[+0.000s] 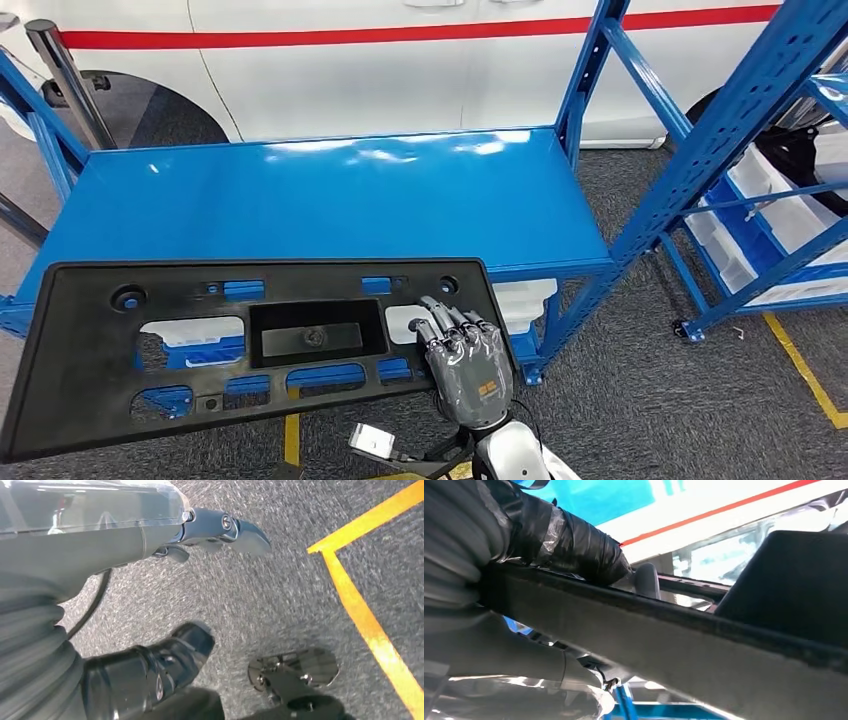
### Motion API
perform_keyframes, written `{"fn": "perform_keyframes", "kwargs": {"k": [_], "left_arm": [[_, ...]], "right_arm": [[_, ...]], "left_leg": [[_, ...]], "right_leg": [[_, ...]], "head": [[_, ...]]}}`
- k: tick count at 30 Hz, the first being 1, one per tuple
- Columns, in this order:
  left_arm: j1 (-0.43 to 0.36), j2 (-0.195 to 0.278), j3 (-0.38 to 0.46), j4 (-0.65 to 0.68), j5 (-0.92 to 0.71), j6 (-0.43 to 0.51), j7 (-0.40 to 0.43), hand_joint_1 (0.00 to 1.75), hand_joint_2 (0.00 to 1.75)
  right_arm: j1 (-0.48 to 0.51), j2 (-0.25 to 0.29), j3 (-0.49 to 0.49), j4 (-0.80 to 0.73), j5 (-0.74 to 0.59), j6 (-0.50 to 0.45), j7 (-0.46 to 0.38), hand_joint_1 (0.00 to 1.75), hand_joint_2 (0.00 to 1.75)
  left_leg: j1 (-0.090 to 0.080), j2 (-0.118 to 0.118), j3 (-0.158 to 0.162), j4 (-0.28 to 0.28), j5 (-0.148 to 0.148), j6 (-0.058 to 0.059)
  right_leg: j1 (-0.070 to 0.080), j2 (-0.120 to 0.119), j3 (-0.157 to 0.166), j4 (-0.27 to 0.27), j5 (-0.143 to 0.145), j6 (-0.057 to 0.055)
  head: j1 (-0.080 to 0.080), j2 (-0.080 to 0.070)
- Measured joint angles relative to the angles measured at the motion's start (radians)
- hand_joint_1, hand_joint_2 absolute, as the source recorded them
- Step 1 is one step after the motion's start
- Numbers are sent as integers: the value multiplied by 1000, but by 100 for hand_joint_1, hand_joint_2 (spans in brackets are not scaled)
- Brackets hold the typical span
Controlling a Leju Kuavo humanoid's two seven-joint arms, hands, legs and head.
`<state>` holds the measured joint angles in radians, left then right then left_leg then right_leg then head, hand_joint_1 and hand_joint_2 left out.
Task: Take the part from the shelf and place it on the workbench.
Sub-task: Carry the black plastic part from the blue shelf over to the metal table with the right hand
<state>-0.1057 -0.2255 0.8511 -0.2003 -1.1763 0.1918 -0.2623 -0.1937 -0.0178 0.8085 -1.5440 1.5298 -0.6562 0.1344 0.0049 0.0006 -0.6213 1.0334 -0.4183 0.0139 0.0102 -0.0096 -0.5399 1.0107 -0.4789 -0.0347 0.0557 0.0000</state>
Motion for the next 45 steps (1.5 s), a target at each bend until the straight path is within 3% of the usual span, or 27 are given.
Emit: {"fn": "perform_keyframes", "kwargs": {"k": [2, 4, 6, 7, 9, 11, 15, 16, 18, 20, 21, 22, 23, 25, 27, 29, 31, 33, 35, 37, 38, 40, 42, 45], "left_arm": [[1, 0, 0, 0, 0, 1, -1, 0, 175], [2, 1, 0, 0, 0, 1, -1, 0, 175], [4, 3, 0, 0, 0, 1, -1, 0, 175], [5, 4, 0, 0, 0, 1, -1, 0, 175], [6, 6, 0, 0, 0, 1, -1, 0, 175], [4, 7, 0, 0, 0, 1, -3, 0, 175], [7, 8, 1, 0, 1, 2, -4, 0, 175], [6, 8, 1, 0, 1, 2, -4, 0, 175], [6, 8, 1, 0, 1, 2, -4, 0, 175], [6, 8, 2, 0, 0, 2, -4, 0, 175], [6, 8, 2, 0, 0, 2, -4, 0, 175], [6, 8, 2, 0, 0, 2, -4, 0, 175], [6, 8, 2, 0, 0, 2, -4, 0, 175], [6, 7, 2, 0, 0, 2, -4, 0, 175], [5, 5, 2, 0, -1, 2, -4, 0, 175], [4, 4, 2, 0, -1, 2, -4, 0, 175], [3, 4, 2, 0, -1, 2, -3, 0, 175], [4, 5, 3, 0, -1, 2, -2, 0, 175], [5, 5, 3, 0, -1, 2, -1, 0, 175], [7, 6, 3, 0, -1, 2, 0, 0, 175], [8, 6, 3, 0, -1, 2, -1, 0, 175], [7, 7, 3, 0, -1, 2, -4, 0, 175], [6, 8, 3, 0, -1, 2, -8, 0, 175], [9, 8, 4, 0, -1, 4, -9, 0, 175]], "right_arm": [[1, 4, -1, -1, -8, -4, -3, 175, 175], [3, 7, -1, -1, -18, -10, -8, 175, 175], [7, 9, -1, -1, -24, -12, -12, 175, 175], [9, 9, -1, -1, -27, -13, -14, 175, 175], [11, 10, -1, -1, -46, -14, -24, 175, 175], [12, 12, -1, -1, -76, -17, -39, 175, 175], [14, 15, -3, -1, -108, -24, -58, 175, 175], [15, 16, -4, -1, -112, -25, -62, 175, 175], [16, 16, -8, -1, -122, -26, -74, 175, 175], [19, 16, -9, -1, -133, -26, -87, 175, 175], [21, 16, -9, -1, -136, -26, -92, 175, 175], [22, 16, -9, -1, -140, -26, -95, 175, 175], [23, 16, -9, -1, -144, -26, -99, 175, 175], [22, 16, -10, -1, -153, -26, -106, 175, 175], [21, 17, -10, -1, -160, -27, -109, 175, 175], [21, 17, -10, -1, -167, -27, -111, 175, 175], [22, 18, -10, -1, -173, -27, -111, 175, 175], [22, 19, -10, 0, -178, -27, -113, 175, 175], [23, 20, -10, 1, -185, -27, -116, 175, 175], [25, 20, -10, 4, -187, -27, -118, 175, 175], [25, 20, -10, 4, -188, -27, -119, 175, 175], [25, 20, -10, 5, -189, -27, -121, 175, 175], [25, 20, -10, 5, -195, -27, -122, 175, 175], [26, 20, -10, 5, -205, -26, -125, 175, 175]], "left_leg": [[-1, -1, -21, 47, -42, -9], [4, -2, -64, 163, -121, -18], [9, -1, -87, 251, -162, -29], [12, -1, -72, 244, -156, -34], [20, -1, 5, 128, -114, -42], [21, -4, 62, 30, -91, -36], [17, -8, 60, 16, -78, -2], [18, -7, 57, 14, -71, 6], [19, -4, 47, 12, -60, 19], [17, -4, 33, 12, -50, 23], [15, -4, 27, 13, -46, 23], [13, -4, 22, 13, -42, 23], [11, -5, 18, 13, -38, 22], [9, -6, 15, 12, -33, 19], [9, -6, 13, 11, -27, 11], [10, -4, 12, 6, -19, -1], [11, -3, 7, 11, -25, -12], [10, -3, -19, 74, -78, -19], [11, -3, -63, 193, -151, -27], [13, -3, -76, 257, -173, -35], [15, -3, -57, 236, -157, -38], [18, -3, 18, 114, -108, -40], [16, -5, 65, 25, -87, -29], [13, -3, 65, 12, -80, -8]], "right_leg": [[-10, -2, -4, -20, 23, -1], [-12, -5, -20, -21, 35, -2], [-14, -6, -40, -12, 42, 2], [-16, -7, -50, -6, 45, 5], [-21, -7, -69, 14, 47, 13], [-19, -5, -85, 35, 46, 24], [-18, -2, -95, 45, 52, 48], [-20, -1, -101, 59, 39, 53], [-23, 1, -134, 141, -25, 62], [-23, 2, -181, 268, -97, 66], [-23, 3, -191, 307, -112, 66], [-23, 3, -183, 309, -108, 63], [-21, 4, -155, 273, -88, 58], [-14, 6, -67, 133, -40, 37], [-4, 6, -17, 40, -19, 20], [2, 5, -16, 24, -12, 13], [-6, 3, -15, 7, 5, 9], [-13, -1, -18, -9, 23, 2], [-12, -4, -29, -9, 31, -2], [-12, -6, -41, -3, 35, 0], [-13, -6, -47, 3, 36, 1], [-14, -5, -61, 21, 33, 7], [-12, -3, -76, 41, 30, 18], [-12, 2, -85, 46, 37, 38]], "head": [[-1, 0], [-2, 0], [-2, 0], [-2, 0], [-2, 0], [-2, 0], [0, 0], [0, 0], [0, 0], [0, 0], [0, 0], [0, 0], [0, 0], [0, 0], [0, 0], [0, 0], [0, 0], [-1, 0], [-2, 0], [-2, 0], [-2, 0], [-3, 0], [-2, 0], [-1, 0]]}}
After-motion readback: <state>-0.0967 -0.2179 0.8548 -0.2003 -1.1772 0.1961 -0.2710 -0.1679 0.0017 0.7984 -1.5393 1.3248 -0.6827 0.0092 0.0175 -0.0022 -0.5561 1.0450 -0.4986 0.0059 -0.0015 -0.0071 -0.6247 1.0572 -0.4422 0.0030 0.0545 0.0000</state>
